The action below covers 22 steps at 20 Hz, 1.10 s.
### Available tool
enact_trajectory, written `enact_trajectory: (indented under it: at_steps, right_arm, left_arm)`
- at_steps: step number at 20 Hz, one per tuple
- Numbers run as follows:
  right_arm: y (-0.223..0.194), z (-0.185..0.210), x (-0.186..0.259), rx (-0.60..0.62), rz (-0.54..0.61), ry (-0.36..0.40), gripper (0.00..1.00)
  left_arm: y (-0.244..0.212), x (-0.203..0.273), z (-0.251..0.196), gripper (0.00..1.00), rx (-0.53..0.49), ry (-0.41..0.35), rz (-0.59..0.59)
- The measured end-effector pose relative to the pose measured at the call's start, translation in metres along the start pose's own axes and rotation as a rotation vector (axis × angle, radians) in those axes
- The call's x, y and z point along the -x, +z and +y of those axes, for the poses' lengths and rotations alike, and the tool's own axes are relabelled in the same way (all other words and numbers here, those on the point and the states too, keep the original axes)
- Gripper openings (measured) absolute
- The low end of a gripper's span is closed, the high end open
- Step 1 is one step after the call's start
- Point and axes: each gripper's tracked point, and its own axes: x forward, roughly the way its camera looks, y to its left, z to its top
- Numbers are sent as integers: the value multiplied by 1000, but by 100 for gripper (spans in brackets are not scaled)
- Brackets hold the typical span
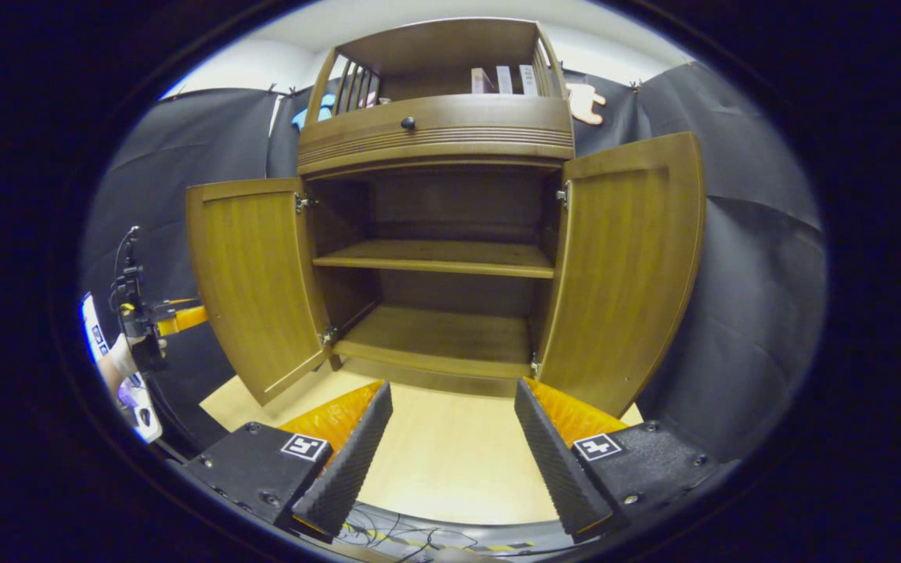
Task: Open the right door of the double-door shoe cabinet with the right hand, and open the left door with the left hand.
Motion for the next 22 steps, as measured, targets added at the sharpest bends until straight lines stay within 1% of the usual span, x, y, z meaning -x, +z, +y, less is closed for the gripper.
enact_trajectory:
  at_steps: [2, 3, 4, 5, 7, 8, 9, 10, 11, 13, 15, 18, 21, 22]
  right_arm:
    - [3, 1, -1, -3, -12, 8, 100]
    - [3, 0, 0, -1, -18, 8, 99]
    - [5, 0, 0, 1, -24, 6, 99]
    - [7, -1, 1, 4, -33, 3, 100]
    - [12, -3, 2, 6, -48, -3, 99]
    - [14, -4, 3, 6, -55, -6, 99]
    - [16, -5, 4, 5, -63, -9, 100]
    - [19, -7, 4, 3, -72, -11, 100]
    - [20, -8, 6, 1, -79, -13, 100]
    - [23, -13, 8, -9, -90, -24, 100]
    - [26, -18, 10, -18, -100, -43, 99]
    - [30, -29, 13, -34, -118, -81, 99]
    - [27, -37, 15, -45, -118, -109, 100]
    - [26, -40, 17, -52, -123, -119, 100]
  left_arm:
    - [10, 16, -13, 95, 28, 18, -6]
    - [18, 21, -19, 95, 20, 36, -15]
    - [26, 27, -23, 84, 0, 58, -28]
    - [34, 31, -29, 95, -20, 87, -41]
    - [51, 34, -47, 95, -48, 123, -60]
    - [57, 34, -59, 95, -52, 123, -69]
    - [62, 33, -77, 95, -50, 104, -73]
    - [65, 30, -94, 100, -38, 89, -64]
    - [66, 28, -105, 95, -31, 82, -62]
    - [72, 21, -123, 94, -25, 94, -59]
    - [68, 18, -140, 94, -36, 108, -61]
    - [61, 5, -173, 95, -71, 91, -57]
    - [54, -6, -202, 95, -57, 83, -41]
    - [51, -8, -210, 87, -59, 83, -39]
